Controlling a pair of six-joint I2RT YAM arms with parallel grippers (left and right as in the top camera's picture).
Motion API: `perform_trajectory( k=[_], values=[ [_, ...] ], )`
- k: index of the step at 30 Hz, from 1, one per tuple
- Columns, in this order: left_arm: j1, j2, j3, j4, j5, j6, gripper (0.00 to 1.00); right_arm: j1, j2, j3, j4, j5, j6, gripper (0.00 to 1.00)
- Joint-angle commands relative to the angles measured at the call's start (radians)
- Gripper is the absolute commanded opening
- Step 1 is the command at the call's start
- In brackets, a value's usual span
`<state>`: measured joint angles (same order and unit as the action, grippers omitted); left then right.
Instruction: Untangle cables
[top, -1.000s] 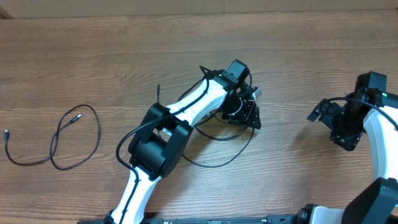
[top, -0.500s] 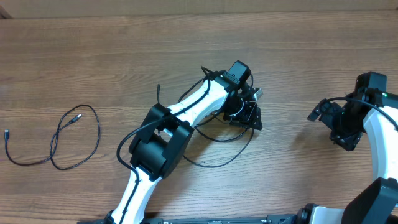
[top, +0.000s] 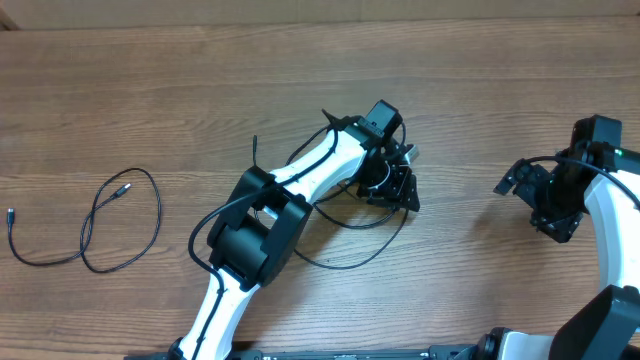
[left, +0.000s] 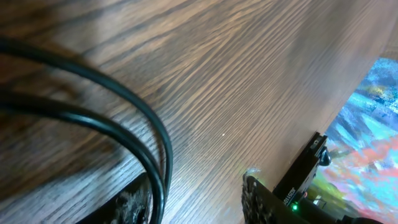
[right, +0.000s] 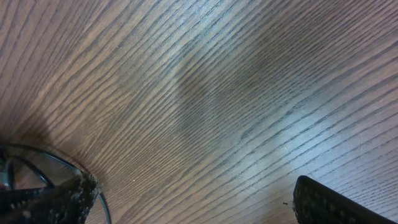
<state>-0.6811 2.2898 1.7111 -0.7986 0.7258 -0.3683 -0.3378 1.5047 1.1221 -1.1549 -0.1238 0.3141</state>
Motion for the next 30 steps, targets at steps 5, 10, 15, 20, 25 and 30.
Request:
perform_trajectory(
  k=[5, 10, 15, 20, 25, 30],
  values=[
    [-0.014, 0.013, -0.043, 0.042, 0.074, -0.022, 0.43, 0.005, -0.001, 0.003, 0.002, -0.001, 0.003, 1.00],
    [-0.014, 0.013, -0.054, 0.106, 0.203, -0.021, 0.33, 0.005, -0.001, 0.003, 0.002, -0.001, 0.003, 1.00],
    [-0.014, 0.013, -0.054, 0.163, 0.309, -0.021, 0.32, 0.005, -0.001, 0.003, 0.002, -0.002, 0.003, 1.00],
    [-0.014, 0.013, -0.054, 0.164, 0.315, -0.021, 0.31, 0.005, -0.001, 0.003, 0.002, -0.001, 0.003, 1.00],
    [-0.014, 0.013, -0.054, 0.192, 0.451, -0.021, 0.04, 0.005, -0.001, 0.003, 0.002, -0.001, 0.003, 1.00],
    [-0.009, 0.012, -0.054, 0.220, 0.513, -0.021, 0.04, 0.005, -0.001, 0.003, 0.002, -0.001, 0.003, 1.00]
  ],
)
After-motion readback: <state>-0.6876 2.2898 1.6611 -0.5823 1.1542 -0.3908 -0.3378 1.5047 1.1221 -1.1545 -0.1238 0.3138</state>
